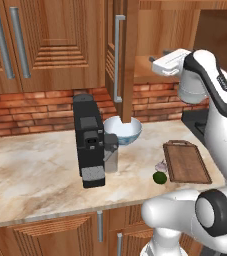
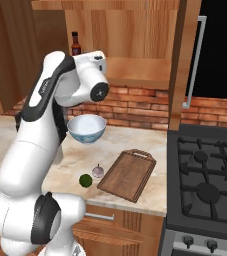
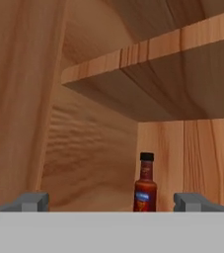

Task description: Open the cabinet. Place the bowl and condiment on the counter. Then place the lime and garlic on the cutting board.

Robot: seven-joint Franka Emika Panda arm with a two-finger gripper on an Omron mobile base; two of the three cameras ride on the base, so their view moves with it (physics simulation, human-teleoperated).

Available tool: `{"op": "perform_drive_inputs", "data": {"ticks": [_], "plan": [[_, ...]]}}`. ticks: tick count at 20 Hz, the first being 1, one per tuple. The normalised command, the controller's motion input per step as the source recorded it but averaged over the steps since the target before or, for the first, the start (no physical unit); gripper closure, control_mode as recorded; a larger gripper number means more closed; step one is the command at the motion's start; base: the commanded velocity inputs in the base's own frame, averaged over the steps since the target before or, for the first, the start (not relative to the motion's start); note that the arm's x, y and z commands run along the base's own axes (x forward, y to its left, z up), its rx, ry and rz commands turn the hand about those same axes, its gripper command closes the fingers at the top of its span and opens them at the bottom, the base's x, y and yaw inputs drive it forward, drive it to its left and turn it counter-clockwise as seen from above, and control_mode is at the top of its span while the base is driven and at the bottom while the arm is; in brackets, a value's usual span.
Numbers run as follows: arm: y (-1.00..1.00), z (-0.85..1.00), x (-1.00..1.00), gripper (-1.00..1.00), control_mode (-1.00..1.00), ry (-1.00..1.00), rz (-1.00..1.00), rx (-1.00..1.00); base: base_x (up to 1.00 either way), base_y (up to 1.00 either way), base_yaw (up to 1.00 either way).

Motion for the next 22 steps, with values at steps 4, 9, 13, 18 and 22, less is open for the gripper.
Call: {"op": "perform_drive_inputs", "data": {"ticks": [4, 9, 13, 18, 22], "plan": [[0.01, 0.0, 0.4, -1.0, -1.0, 0.02, 0.0, 0.0, 0.0, 0.0, 0.0], [0.01, 0.04, 0.36, -1.0, -1.0, 0.01, 0.01, -0.01, 0.0, 0.0, 0.0], [0.07, 0.05, 0.33, -1.0, -1.0, 0.0, 0.03, -0.03, 0.0, 0.0, 0.0], [0.07, 0.04, 0.33, -1.0, -1.0, 0.0, 0.04, -0.03, 0.0, 0.0, 0.0], [0.05, 0.02, 0.31, -1.0, -1.0, 0.0, 0.06, -0.02, 0.0, 0.0, 0.0]]}}
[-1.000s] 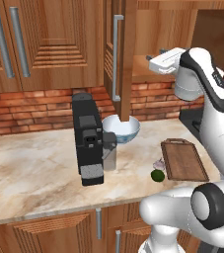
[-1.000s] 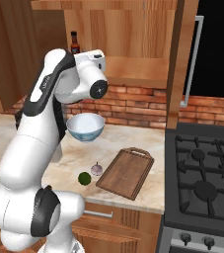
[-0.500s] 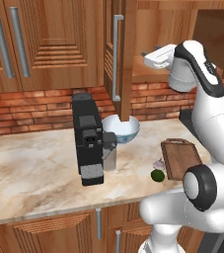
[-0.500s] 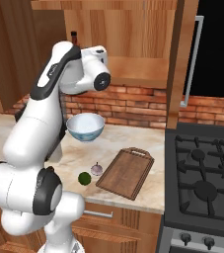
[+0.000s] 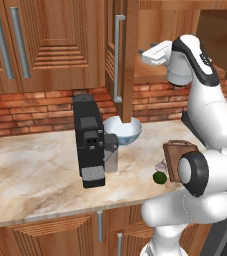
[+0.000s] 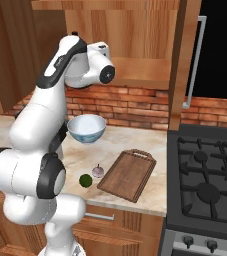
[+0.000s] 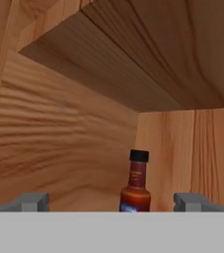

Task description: Open the cabinet. Place the bowl and condiment on the counter. Then place the lime and garlic on the cutting board.

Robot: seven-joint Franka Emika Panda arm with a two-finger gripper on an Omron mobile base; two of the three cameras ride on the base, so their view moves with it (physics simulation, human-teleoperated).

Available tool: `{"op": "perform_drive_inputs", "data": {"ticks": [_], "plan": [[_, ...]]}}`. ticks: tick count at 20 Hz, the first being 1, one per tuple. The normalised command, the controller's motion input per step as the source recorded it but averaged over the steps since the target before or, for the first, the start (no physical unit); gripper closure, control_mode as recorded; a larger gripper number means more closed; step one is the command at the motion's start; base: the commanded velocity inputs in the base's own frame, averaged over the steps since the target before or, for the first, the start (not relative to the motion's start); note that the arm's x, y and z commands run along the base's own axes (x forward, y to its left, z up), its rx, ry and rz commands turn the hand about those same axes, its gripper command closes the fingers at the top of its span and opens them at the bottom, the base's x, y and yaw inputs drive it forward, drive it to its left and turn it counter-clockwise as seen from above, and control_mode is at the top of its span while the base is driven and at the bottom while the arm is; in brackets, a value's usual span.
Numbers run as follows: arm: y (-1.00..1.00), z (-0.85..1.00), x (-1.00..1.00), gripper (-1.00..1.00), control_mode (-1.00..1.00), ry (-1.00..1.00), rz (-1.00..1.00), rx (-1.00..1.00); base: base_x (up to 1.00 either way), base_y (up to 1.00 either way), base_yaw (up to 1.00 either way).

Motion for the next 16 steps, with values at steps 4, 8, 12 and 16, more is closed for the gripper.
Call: {"op": "perform_drive_inputs", "data": {"ticks": [4, 8, 12, 16], "plan": [[0.07, 0.04, 0.3, -1.0, -1.0, 0.0, 0.06, -0.02, 0.0, 0.0, 0.0], [0.1, 0.07, 0.22, -1.0, -1.0, 0.0, 0.07, -0.03, 0.0, 0.0, 0.0], [0.09, 0.07, 0.18, -1.0, -1.0, -0.03, 0.06, -0.04, 0.0, 0.0, 0.0], [0.13, 0.0, 0.24, -1.0, -1.0, -0.04, 0.04, -0.05, 0.0, 0.0, 0.0]]}}
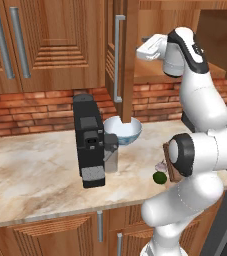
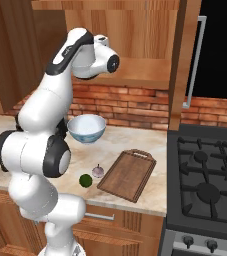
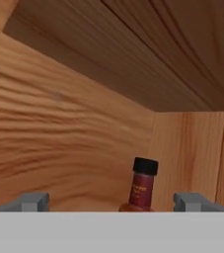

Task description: Open the cabinet. Place the bowl and condiment on the counter. Then place the lime and garlic on the cutting board.

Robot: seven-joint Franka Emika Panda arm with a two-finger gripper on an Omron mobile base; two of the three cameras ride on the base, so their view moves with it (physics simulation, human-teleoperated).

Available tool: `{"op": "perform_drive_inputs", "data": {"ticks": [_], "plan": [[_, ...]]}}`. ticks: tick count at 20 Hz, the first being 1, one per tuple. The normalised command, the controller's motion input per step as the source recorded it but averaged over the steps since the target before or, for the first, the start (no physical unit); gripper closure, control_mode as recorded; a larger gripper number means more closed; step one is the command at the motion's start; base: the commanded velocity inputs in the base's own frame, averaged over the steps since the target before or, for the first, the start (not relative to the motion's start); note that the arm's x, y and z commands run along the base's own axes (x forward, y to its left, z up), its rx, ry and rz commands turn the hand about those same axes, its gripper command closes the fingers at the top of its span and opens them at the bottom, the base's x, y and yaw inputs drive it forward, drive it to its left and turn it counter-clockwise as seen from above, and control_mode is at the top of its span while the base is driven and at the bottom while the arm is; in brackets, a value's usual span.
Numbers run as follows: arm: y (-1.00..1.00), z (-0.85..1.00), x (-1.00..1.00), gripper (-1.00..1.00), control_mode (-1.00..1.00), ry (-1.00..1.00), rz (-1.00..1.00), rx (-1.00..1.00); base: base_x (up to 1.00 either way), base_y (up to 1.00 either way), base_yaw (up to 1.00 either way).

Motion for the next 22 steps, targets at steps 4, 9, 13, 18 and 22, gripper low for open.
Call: {"op": "perform_drive_inputs", "data": {"ticks": [4, 9, 13, 18, 22], "plan": [[0.15, 0.0, 0.23, -1.0, -1.0, -0.04, 0.02, -0.04, 0.0, 0.0, 0.0], [0.15, -0.01, 0.25, -1.0, -1.0, -0.01, 0.01, -0.03, 0.0, 0.0, 0.0], [0.14, -0.02, 0.31, -1.0, -1.0, 0.01, 0.01, 0.0, 0.0, 0.0, 0.0], [0.13, -0.03, 0.31, -1.0, -1.0, 0.05, 0.01, 0.0, 0.0, 0.0, 0.0], [0.05, -0.02, 0.39, -1.0, -1.0, 0.09, 0.02, 0.02, 0.0, 0.0, 0.0]]}}
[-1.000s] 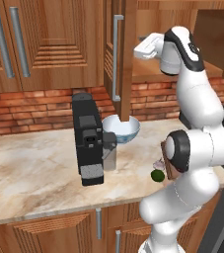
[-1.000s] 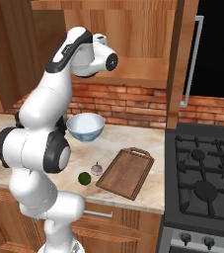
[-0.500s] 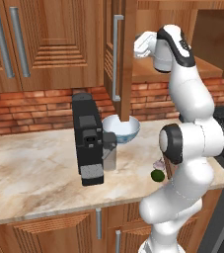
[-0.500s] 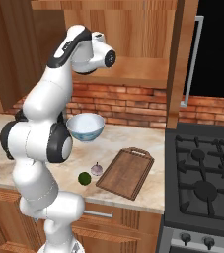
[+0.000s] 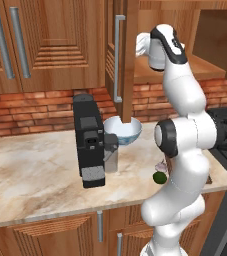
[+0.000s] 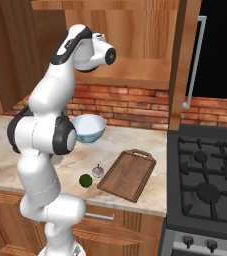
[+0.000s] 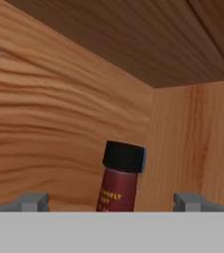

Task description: Open the cabinet. Place the bowl and condiment on the counter. Then place the lime and garlic on the cutting board.

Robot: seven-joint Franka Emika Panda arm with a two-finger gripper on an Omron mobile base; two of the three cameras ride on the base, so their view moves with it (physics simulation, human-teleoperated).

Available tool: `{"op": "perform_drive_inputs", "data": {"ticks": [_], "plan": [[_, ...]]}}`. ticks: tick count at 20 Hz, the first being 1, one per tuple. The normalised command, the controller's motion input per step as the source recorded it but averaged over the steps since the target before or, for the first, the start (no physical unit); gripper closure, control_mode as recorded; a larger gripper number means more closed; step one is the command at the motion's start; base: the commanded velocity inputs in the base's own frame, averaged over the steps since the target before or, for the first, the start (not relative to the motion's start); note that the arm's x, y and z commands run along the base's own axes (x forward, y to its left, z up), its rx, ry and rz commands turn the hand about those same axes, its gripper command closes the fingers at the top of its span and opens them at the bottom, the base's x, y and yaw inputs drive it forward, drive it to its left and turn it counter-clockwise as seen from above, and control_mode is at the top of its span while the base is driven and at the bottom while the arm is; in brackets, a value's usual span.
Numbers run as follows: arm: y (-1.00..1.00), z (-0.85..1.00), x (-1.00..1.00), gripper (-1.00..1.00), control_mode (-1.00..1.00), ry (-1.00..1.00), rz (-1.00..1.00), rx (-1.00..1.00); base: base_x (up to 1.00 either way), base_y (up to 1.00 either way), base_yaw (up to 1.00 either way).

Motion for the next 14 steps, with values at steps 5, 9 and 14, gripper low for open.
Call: {"op": "perform_drive_inputs", "data": {"ticks": [5, 9, 14], "plan": [[-0.05, 0.01, 0.34, -1.0, -1.0, 0.05, 0.01, 0.02, 0.0, 0.0, 0.0], [-0.04, 0.0, 0.29, -1.0, -1.0, 0.02, 0.01, 0.01, 0.0, 0.0, 0.0], [0.06, -0.02, 0.15, 1.0, -1.0, 0.0, 0.0, 0.01, 0.0, 0.0, 0.0]]}}
